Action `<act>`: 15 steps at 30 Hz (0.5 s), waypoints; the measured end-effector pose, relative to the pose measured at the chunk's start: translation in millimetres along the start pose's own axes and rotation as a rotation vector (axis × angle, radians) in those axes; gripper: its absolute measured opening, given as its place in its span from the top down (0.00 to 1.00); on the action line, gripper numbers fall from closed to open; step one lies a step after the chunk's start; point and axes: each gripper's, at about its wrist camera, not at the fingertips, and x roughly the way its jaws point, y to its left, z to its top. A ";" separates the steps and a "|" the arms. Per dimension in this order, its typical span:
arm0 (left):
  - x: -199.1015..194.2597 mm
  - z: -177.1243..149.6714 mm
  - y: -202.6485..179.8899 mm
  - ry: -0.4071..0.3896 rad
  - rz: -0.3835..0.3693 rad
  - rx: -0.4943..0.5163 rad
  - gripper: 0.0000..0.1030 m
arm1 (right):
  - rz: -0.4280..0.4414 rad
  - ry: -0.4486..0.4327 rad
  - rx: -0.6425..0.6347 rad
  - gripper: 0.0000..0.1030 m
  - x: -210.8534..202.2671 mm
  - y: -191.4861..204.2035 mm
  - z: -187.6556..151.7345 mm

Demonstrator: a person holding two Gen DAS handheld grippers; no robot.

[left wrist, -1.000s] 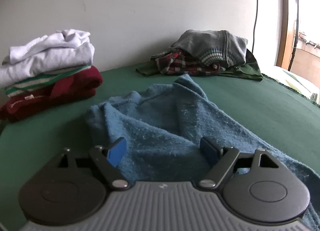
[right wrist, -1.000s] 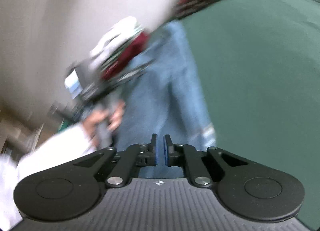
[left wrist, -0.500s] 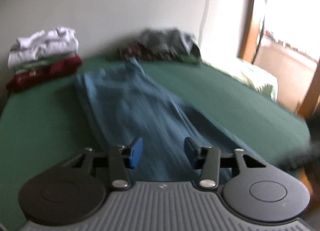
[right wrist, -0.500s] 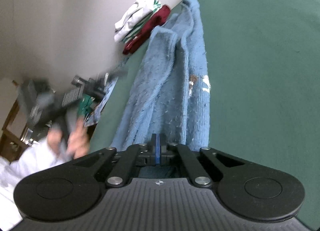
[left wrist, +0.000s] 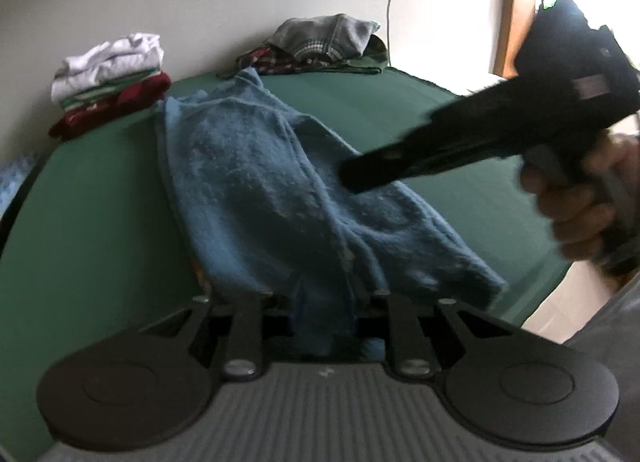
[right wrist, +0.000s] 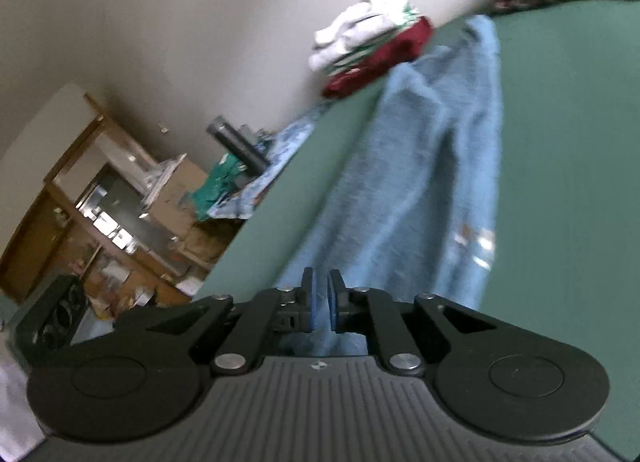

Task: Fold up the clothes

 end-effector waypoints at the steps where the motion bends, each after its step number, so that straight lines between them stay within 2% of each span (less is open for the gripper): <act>1: -0.9 -1.4 -3.8 0.007 -0.011 -0.011 0.62 | 0.007 0.017 -0.017 0.89 8.2 2.7 1.2; 2: -2.4 -2.2 -4.9 0.012 -0.016 -0.023 0.58 | -0.005 0.034 -0.028 0.89 14.9 3.5 0.3; 4: -6.0 -3.2 -4.9 0.019 -0.021 -0.051 0.56 | -0.051 0.068 -0.042 0.92 26.8 2.5 -3.9; 8: -13.2 -5.1 -4.9 0.034 -0.032 -0.105 0.56 | -0.035 0.115 -0.069 0.93 14.5 -8.1 -14.3; 11: -18.6 -6.6 -4.9 0.046 -0.040 -0.146 0.56 | -0.030 0.118 -0.112 0.93 -0.3 -9.8 -22.6; 14: -33.4 -5.8 11.6 0.034 -0.073 -0.273 0.56 | -0.023 0.105 -0.060 0.93 -10.7 -12.6 -26.4; 15: -37.8 -5.2 18.4 0.022 -0.058 -0.300 0.55 | -0.021 0.104 -0.044 0.93 -13.7 -13.2 -26.9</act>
